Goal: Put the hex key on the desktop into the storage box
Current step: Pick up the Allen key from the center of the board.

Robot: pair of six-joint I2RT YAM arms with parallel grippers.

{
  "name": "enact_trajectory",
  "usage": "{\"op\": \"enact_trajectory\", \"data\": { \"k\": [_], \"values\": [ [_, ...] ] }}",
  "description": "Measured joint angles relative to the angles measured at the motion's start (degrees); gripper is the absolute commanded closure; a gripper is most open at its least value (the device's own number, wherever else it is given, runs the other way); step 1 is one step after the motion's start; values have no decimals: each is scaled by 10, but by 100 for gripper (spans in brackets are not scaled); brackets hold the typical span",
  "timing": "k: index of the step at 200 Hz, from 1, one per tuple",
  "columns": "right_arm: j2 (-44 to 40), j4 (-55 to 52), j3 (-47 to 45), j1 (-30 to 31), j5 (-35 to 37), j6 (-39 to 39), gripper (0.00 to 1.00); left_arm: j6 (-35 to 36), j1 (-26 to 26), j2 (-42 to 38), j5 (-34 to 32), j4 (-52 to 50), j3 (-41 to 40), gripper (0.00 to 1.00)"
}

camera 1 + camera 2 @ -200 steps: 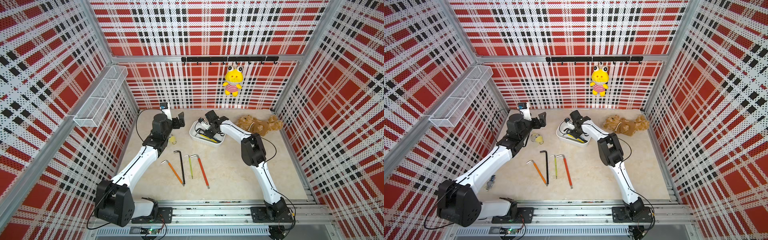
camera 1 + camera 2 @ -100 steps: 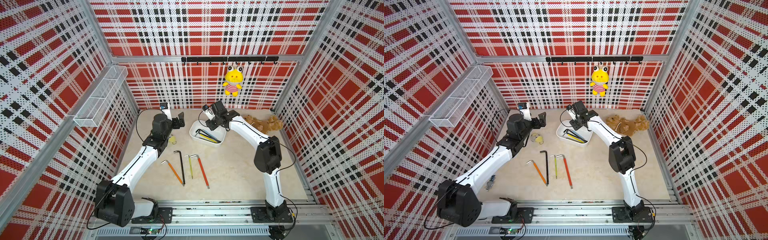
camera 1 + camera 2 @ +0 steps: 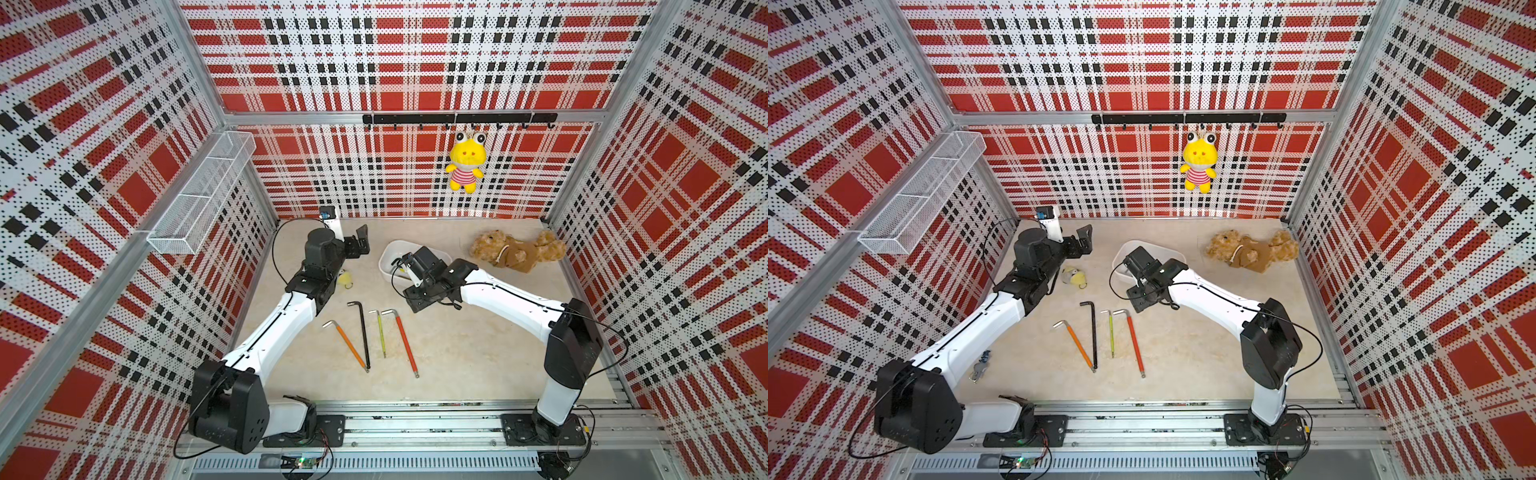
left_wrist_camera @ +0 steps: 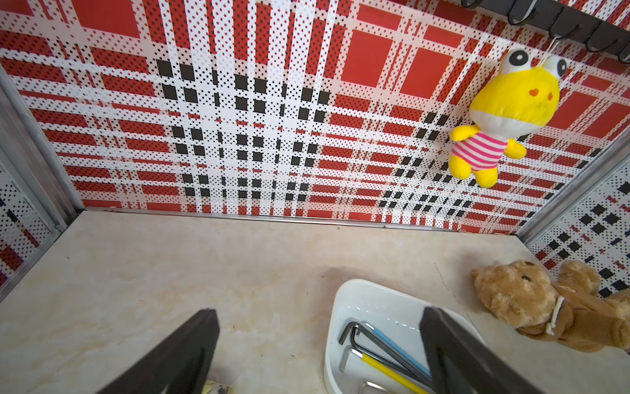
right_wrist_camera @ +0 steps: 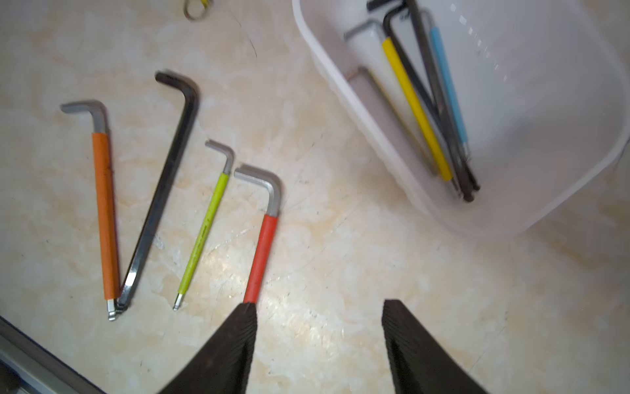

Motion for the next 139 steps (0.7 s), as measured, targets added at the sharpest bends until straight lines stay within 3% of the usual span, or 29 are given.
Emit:
{"op": "enact_trajectory", "data": {
  "k": [62,139],
  "values": [
    [77,-14,-2,33,-15,94,32,-2,2,0,0,1,0,1],
    [146,-18,33,54,-33,129,34,-2,3,0,1,1,0,1]
  ]
}}
